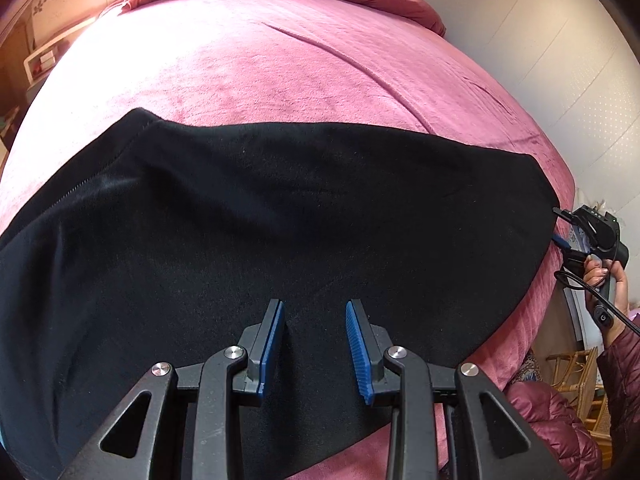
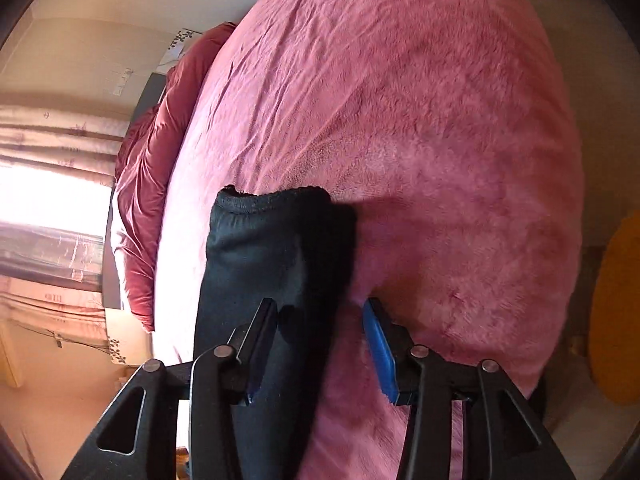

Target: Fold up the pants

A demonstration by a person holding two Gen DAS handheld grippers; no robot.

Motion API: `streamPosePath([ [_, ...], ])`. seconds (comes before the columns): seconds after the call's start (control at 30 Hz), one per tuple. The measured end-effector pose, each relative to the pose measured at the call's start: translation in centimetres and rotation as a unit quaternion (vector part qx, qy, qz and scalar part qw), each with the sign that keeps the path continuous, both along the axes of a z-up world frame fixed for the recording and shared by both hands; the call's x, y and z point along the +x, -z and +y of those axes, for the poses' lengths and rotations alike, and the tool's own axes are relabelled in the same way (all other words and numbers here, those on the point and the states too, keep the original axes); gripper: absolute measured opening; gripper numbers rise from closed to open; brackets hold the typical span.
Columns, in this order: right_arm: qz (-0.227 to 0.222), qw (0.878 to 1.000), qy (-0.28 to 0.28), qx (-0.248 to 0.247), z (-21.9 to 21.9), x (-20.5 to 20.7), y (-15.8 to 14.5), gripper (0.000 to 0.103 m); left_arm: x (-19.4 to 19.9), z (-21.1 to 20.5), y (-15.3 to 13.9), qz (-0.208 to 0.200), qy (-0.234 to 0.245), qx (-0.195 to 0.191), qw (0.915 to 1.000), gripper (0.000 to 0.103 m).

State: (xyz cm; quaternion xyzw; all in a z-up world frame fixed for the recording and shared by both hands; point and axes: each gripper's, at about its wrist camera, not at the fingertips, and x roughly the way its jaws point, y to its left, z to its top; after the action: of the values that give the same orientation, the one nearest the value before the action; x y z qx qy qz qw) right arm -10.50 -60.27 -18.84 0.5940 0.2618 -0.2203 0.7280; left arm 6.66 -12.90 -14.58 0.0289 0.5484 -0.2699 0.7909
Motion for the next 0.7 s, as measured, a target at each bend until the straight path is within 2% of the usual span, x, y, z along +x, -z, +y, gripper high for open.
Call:
streamPosePath([
  [0.03, -0.005, 1.000, 0.002, 0.001, 0.0, 0.3, 0.0, 0.047, 0.0, 0.1, 0.1, 0.002, -0.002, 0.001, 1.0000, 0.032],
  [0.07, -0.008, 1.000, 0.004, 0.002, -0.2, 0.5, 0.0, 0.040, 0.1, 0.2, 0.2, 0.004, -0.005, 0.000, 1.0000, 0.032],
  [0.1, -0.007, 1.000, 0.002, -0.001, -0.5, 1.5, 0.2, 0.022, 0.1, 0.3, 0.3, 0.007, -0.008, -0.002, 0.9999, 0.032],
  [0.2, 0.018, 0.999, -0.020, -0.039, 0.0, 2.8, -1.9, 0.017, 0.4, 0.9, 0.2, 0.016, -0.020, -0.009, 0.9996, 0.032],
  [0.33, -0.010, 0.992, -0.070, -0.103, 2.0, 3.8, -6.2, 0.016, 0.9, 2.3, -0.1, 0.022, -0.039, -0.020, 0.9988, 0.032],
  [0.43, -0.034, 0.978, -0.135, -0.155, 4.8, 5.5, -10.2, 0.016, 1.3, 4.3, -0.3, 0.032, -0.062, -0.036, 0.9969, 0.032],
  [0.53, -0.062, 0.958, -0.203, -0.191, 8.8, 7.3, -13.6, 0.016, 1.3, 6.2, -0.6, 0.037, -0.083, -0.054, 0.9944, 0.032],
  [0.7, -0.094, 0.921, -0.314, -0.210, 17.3, 10.4, -16.0, 0.016, 0.9, 8.9, -1.2, 0.043, -0.103, -0.081, 0.9904, 0.032],
])
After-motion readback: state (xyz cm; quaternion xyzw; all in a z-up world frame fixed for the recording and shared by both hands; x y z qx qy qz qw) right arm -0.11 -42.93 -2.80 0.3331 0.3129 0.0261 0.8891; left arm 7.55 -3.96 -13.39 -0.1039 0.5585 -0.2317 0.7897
